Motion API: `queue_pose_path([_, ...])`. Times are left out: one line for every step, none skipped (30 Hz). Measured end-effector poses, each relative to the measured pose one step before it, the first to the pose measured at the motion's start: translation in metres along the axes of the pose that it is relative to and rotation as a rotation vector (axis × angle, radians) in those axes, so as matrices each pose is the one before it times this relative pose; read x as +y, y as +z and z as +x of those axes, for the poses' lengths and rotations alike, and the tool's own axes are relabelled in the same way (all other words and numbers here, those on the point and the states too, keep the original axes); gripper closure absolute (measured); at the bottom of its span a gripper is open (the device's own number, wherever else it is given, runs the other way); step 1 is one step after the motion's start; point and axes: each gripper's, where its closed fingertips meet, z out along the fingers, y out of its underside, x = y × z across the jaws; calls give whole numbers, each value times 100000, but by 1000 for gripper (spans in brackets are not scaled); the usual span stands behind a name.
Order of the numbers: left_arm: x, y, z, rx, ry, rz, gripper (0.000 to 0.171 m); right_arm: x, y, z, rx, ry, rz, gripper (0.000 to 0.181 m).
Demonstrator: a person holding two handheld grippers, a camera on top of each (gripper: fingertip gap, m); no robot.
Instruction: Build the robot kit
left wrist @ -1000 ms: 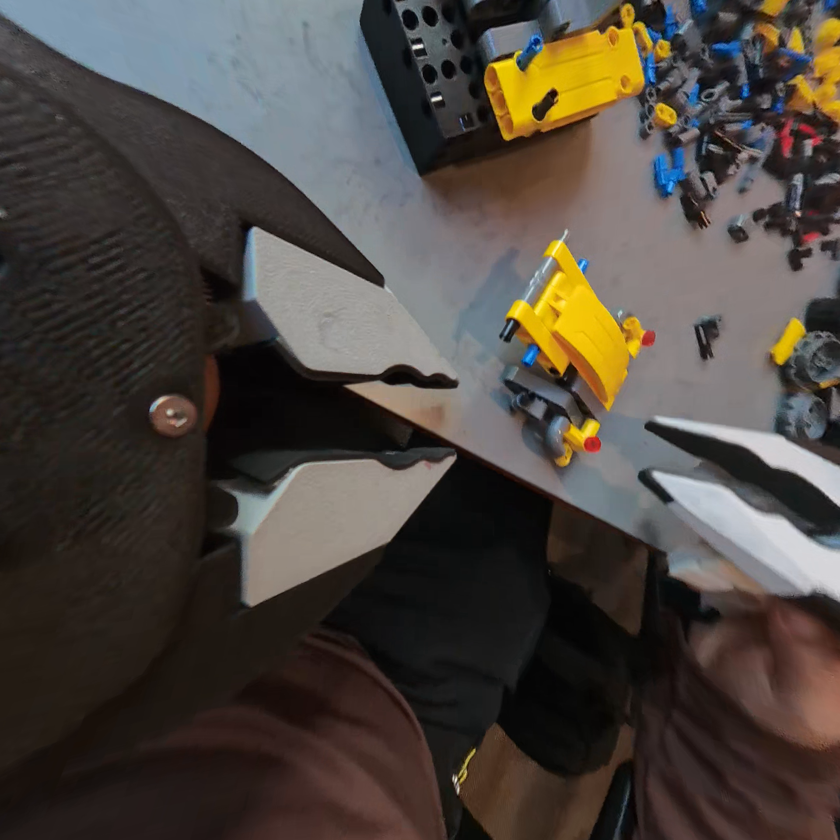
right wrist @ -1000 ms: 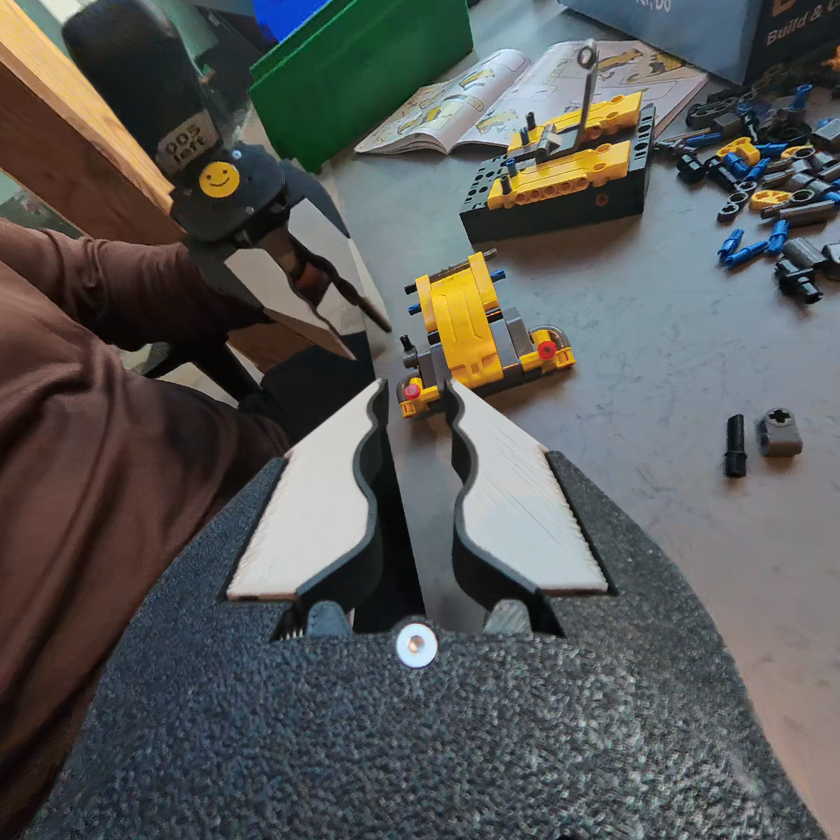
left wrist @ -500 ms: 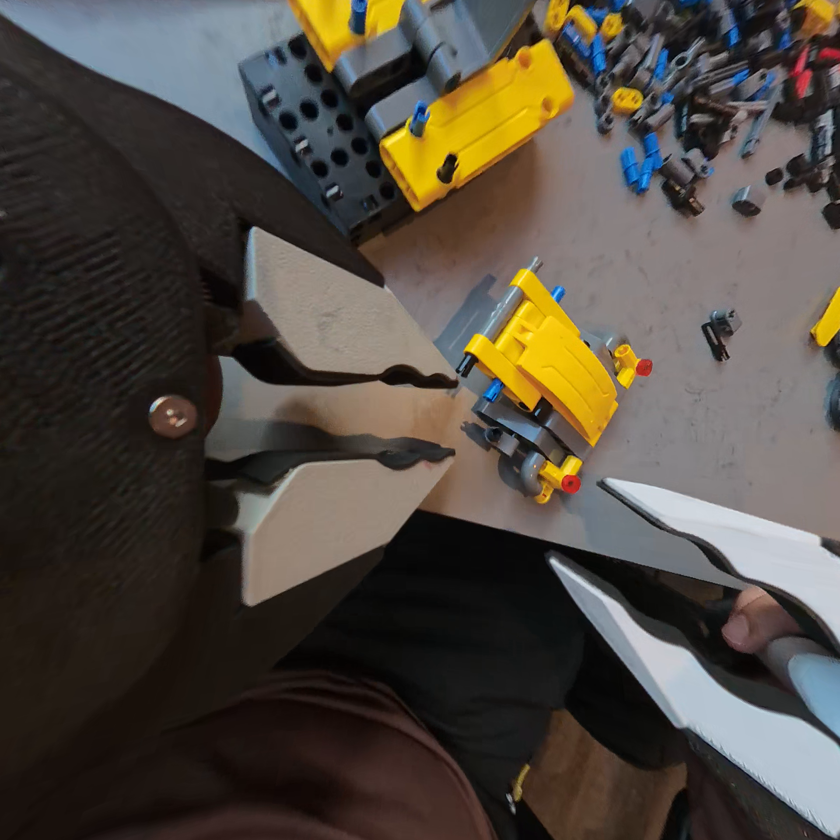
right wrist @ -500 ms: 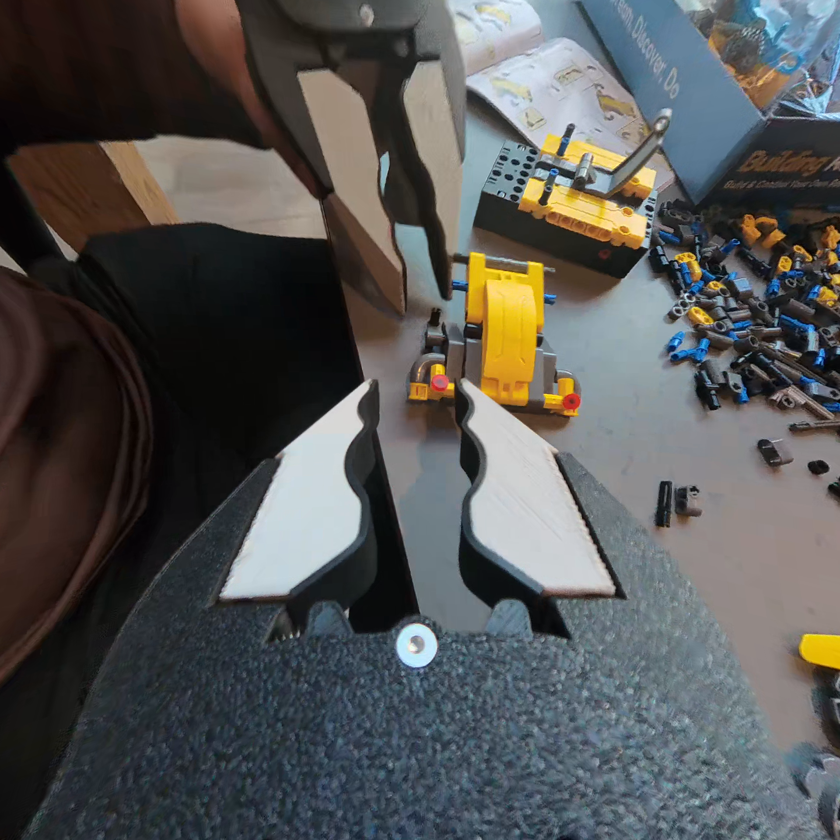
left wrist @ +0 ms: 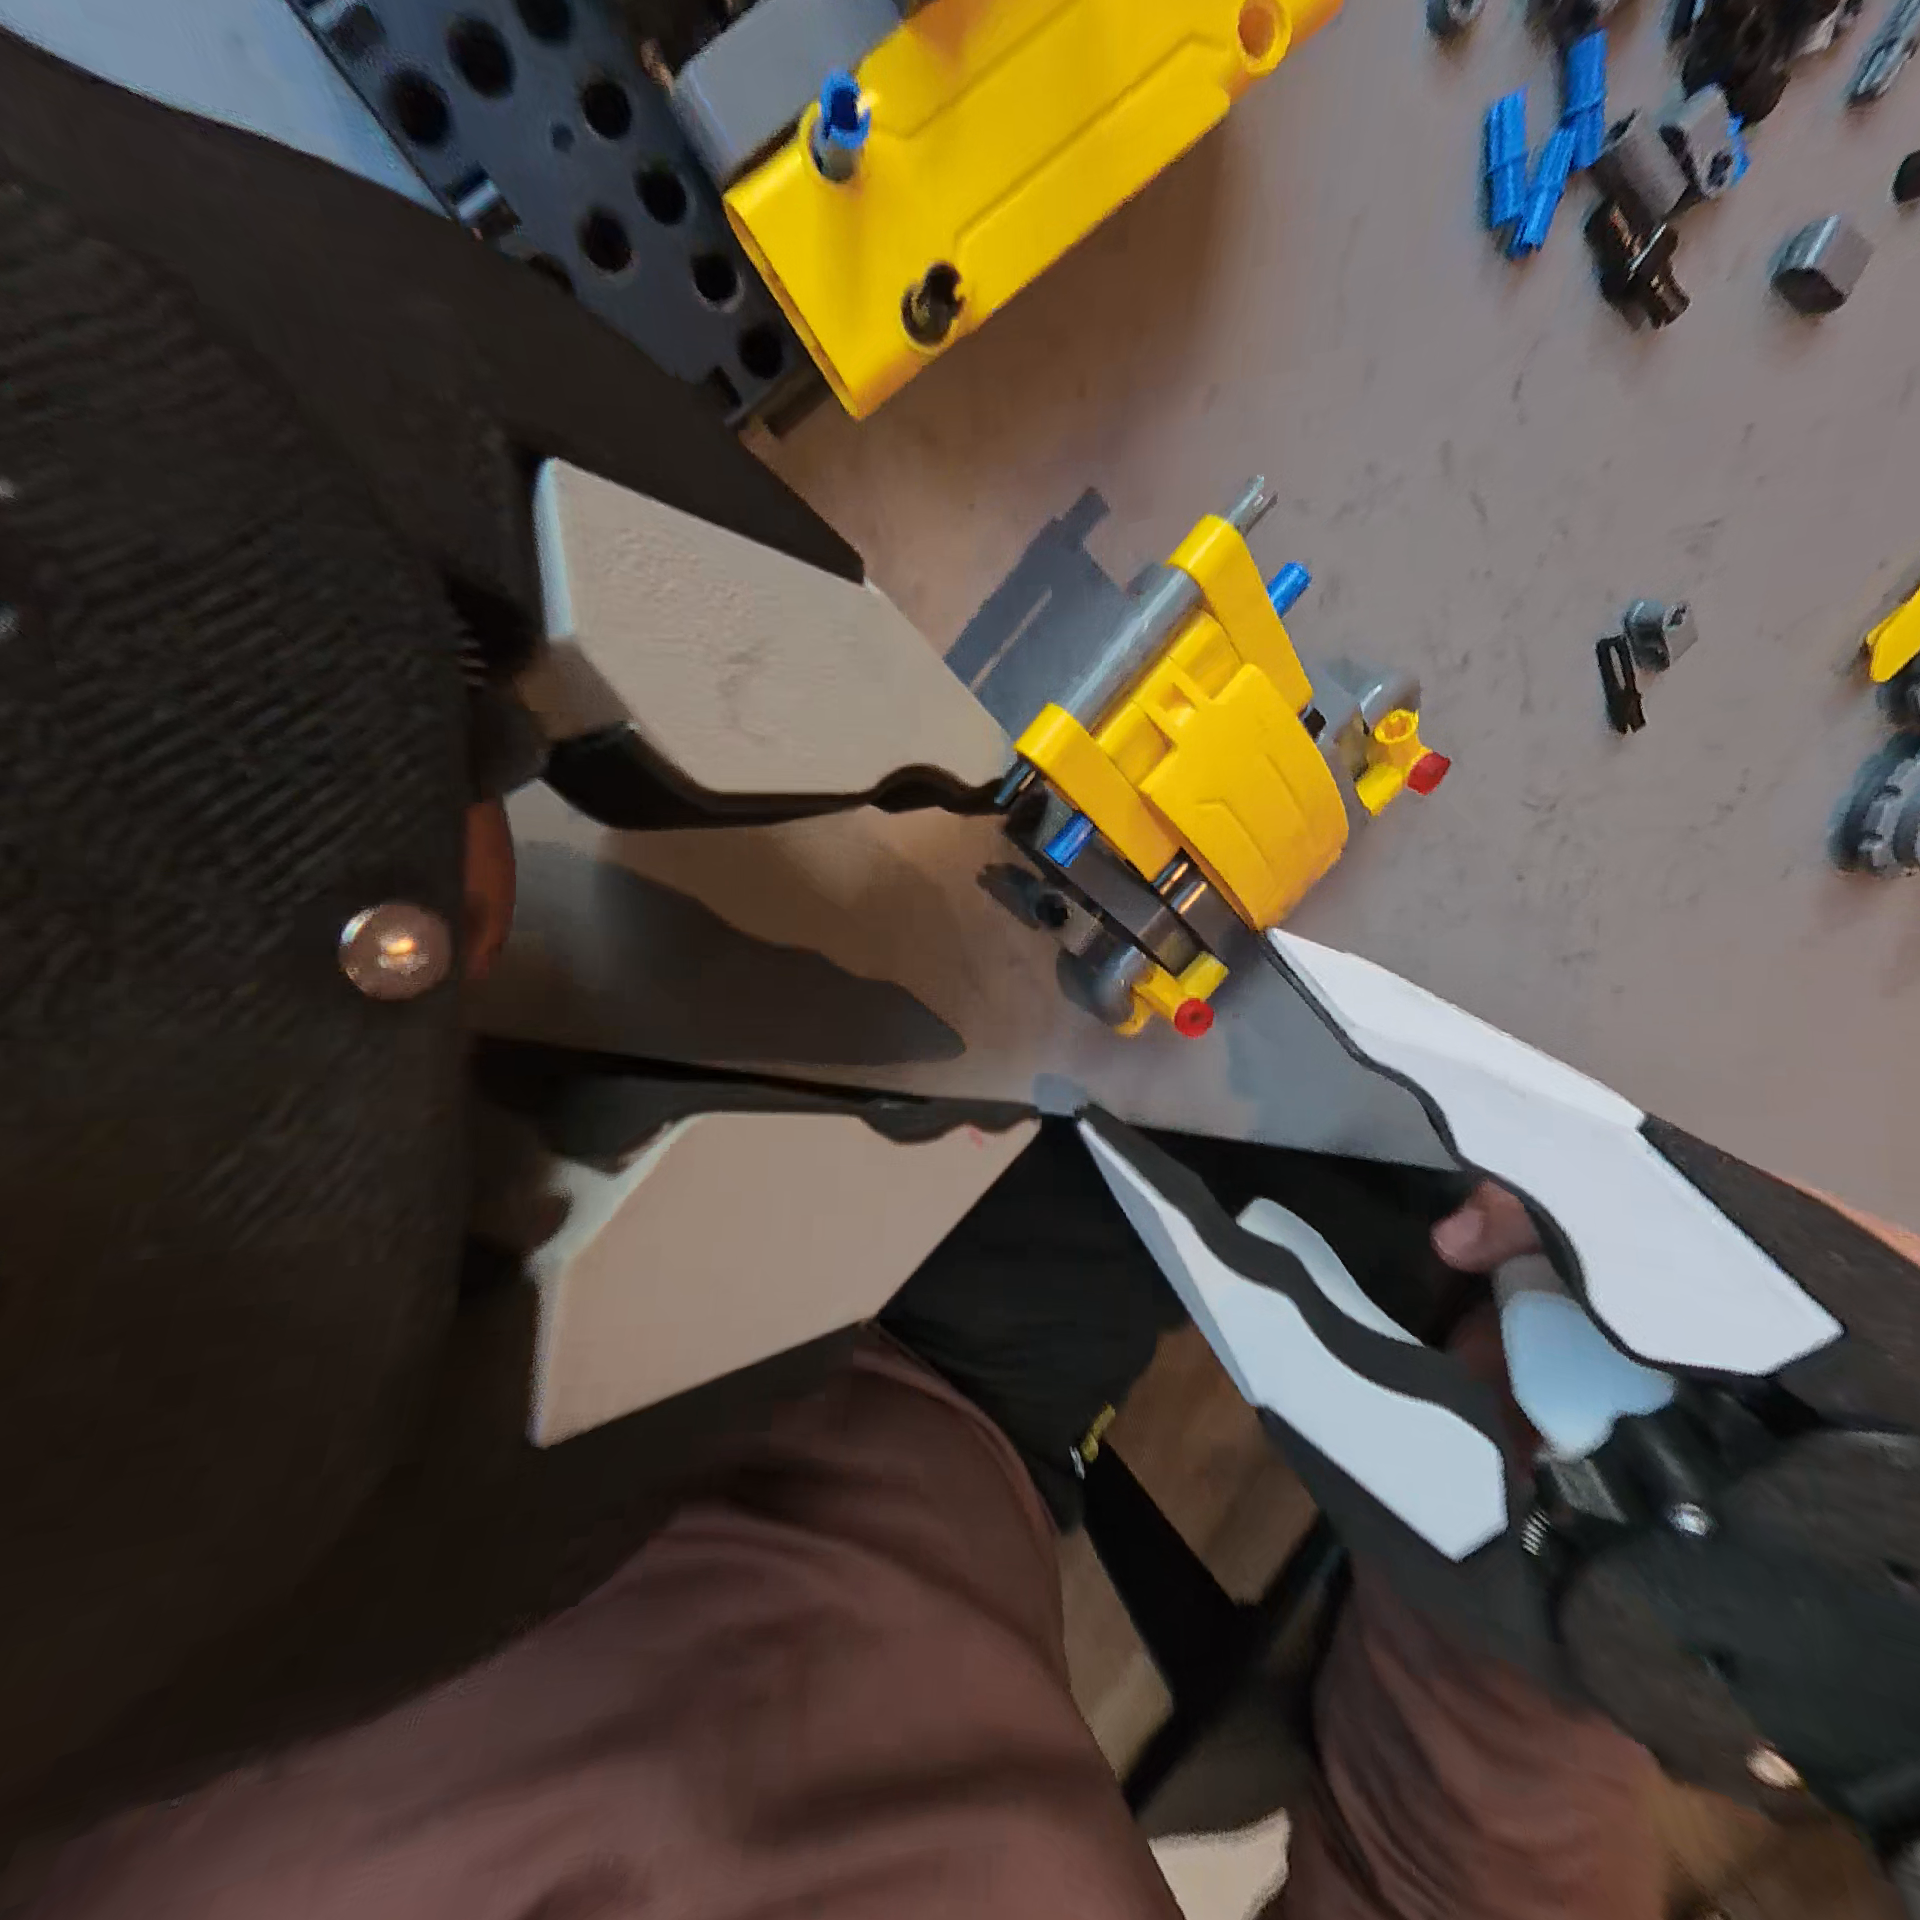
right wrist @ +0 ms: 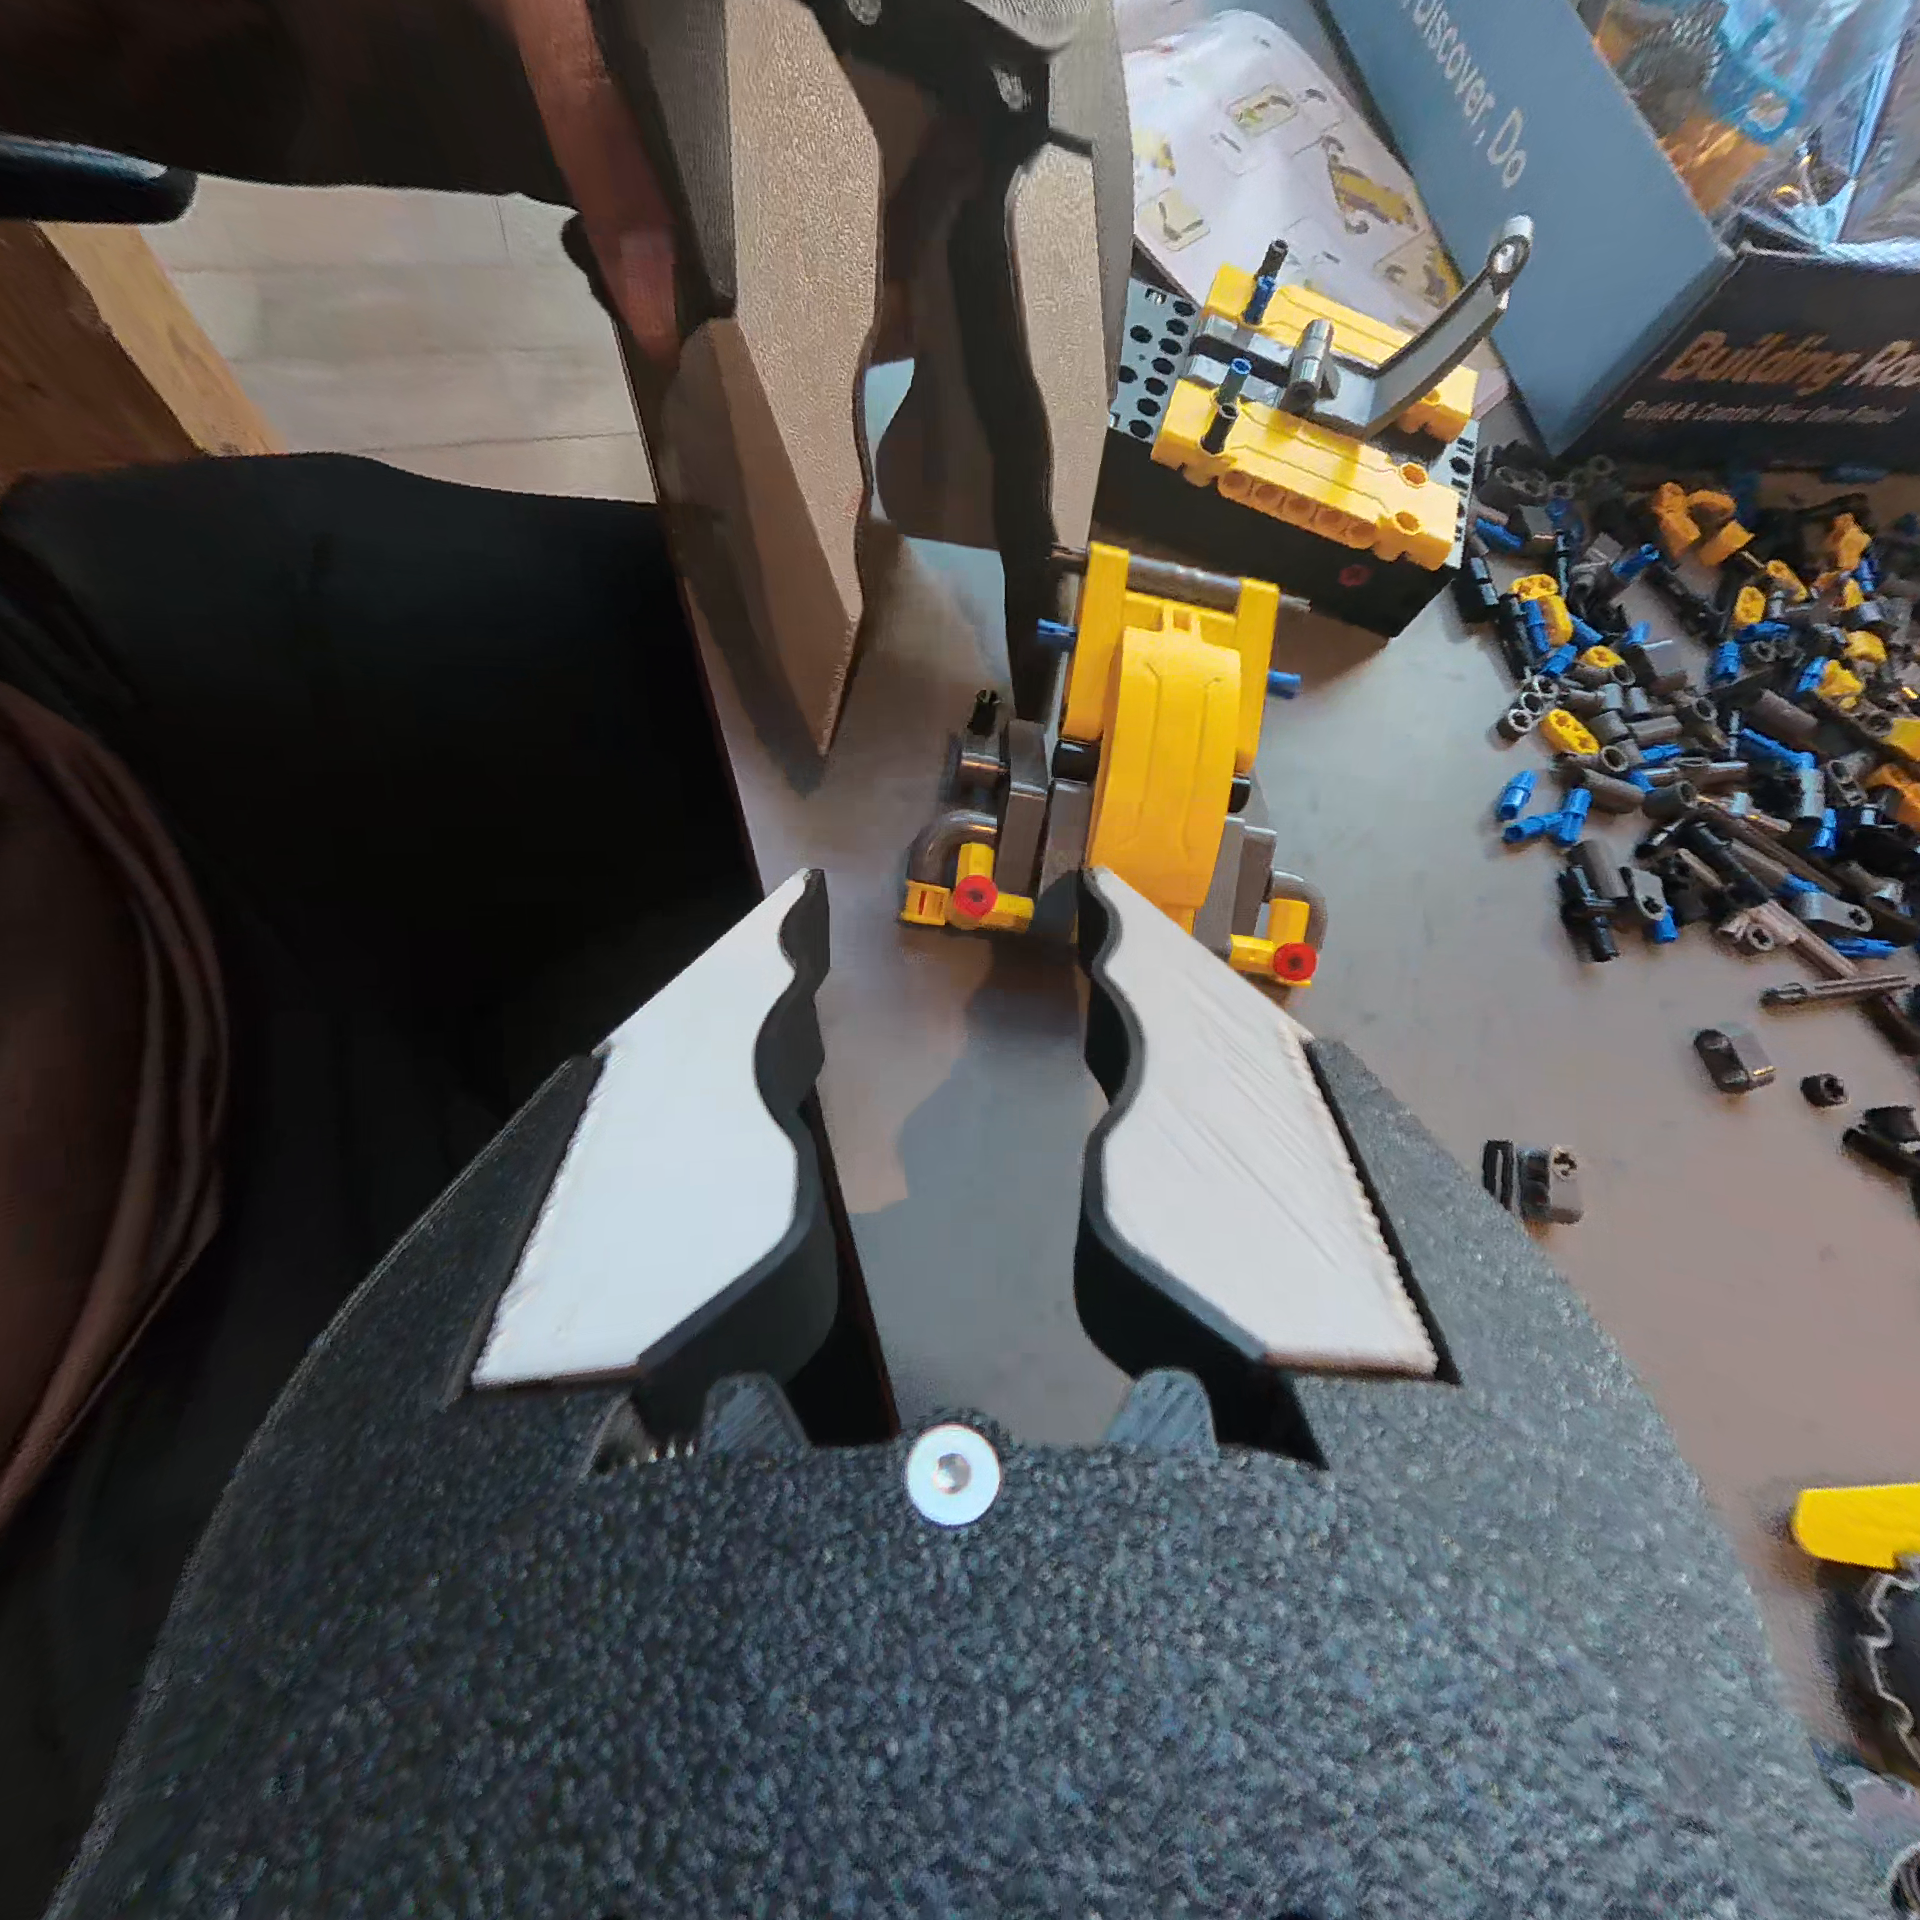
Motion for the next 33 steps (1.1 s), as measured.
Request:
queue_pose_path([-254,62,121,2101,-3377,1189,116,-14,-18,90,391,168,137,136])
queue_pose_path([-123,23,-152,160,-2294,599,118,17,-34,63,-3,570,39,136])
queue_pose_path([-54,9,-108,-66,-1718,394,121,50,-35,98,124,749,-116,137])
queue_pose_path([-21,18,123,725,-961,219,121,88,-35,155,554,621,-300,139])
queue_pose_path([51,47,209,560,-76,157,120,71,-36,107,456,230,-232,139])
queue_pose_path([80,55,142,-505,531,83,121,55,-49,26,180,-133,-87,139])
queue_pose_path([183,38,104,-1050,972,-474,123,66,-30,27,390,-276,-171,139])
queue_pose_path([230,-13,9,-2087,1336,-763,125,80,-43,69,684,-331,-236,138])
queue_pose_path([267,-146,-166,-3680,1720,-778,129,75,-30,91,829,-280,-276,137])
queue_pose_path([322,-248,-173,-4208,2146,-899,131,66,-41,95,833,-206,-207,136])
queue_pose_path([373,-329,-92,-3807,1974,-1037,131,35,-35,95,765,-171,-22,134])
queue_pose_path([376,-342,-7,-3102,1506,-1058,127,-15,-54,79,577,-118,172,132])
queue_pose_path([316,-359,-106,-3545,1155,-819,122,-41,-54,89,471,-110,248,130])
queue_pose_path([278,-342,-225,-3901,1396,-638,120,-56,-50,103,407,-96,305,130])
queue_pose_path([272,-324,-272,-3947,1518,-791,120,-90,-42,108,394,-22,509,130])
queue_pose_path([215,-263,-215,-3410,1612,-678,118,-128,-48,117,401,29,724,129])
queue_pose_path([133,-194,-131,-2642,1563,-108,117,-113,-33,136,411,83,637,129])
queue_pose_path([10,-116,-124,-2236,1287,810,117,-35,-20,147,411,156,273,129])
queue_pose_path([-76,-48,-158,-2010,908,1514,117,38,-7,174,597,97,-99,129])
queue_pose_path([-97,51,-171,-1572,371,1730,117,86,-14,204,856,-98,-216,128])
queue_pose_path([-86,85,-169,-1151,-247,1537,117,93,-29,161,713,-102,-232,128])
queue_pose_path([-76,89,-117,-658,-616,1286,117,72,-41,126,501,143,-133,128])
queue_pose_path([-170,84,-82,-468,-777,1487,118,32,-72,102,423,305,129,128])
queue_pose_path([-260,48,-53,-451,-572,2040,118,11,-70,86,487,224,253,128])
queue_pose_path([-364,12,-17,-350,-36,2582,119,31,-71,82,423,127,165,128])
queue_pose_path([-338,10,5,-355,280,2581,119,30,-45,56,278,133,93,128])
queue_pose_path([-256,32,49,-72,272,2135,120,-7,-39,48,149,218,226,128])
queue_pose_path([-74,67,96,358,-34,1012,120,-26,-37,40,8,365,342,128])
queue_pose_path([5,77,96,330,-266,453,120,-15,-15,32,-98,454,226,128])
queue_pose_path([-73,73,48,-115,-244,948,120,-6,-7,40,-144,439,104,128])
queue_pose_path([-109,18,74,-190,205,1022,120,-11,-6,30,-199,328,119,128])
queue_pose_path([-212,-42,-5,-901,656,1404,120,-8,-4,67,65,275,191,128])
queue_pose_path([-336,-87,-75,-1339,587,2204,120,-12,-13,121,459,370,314,128])
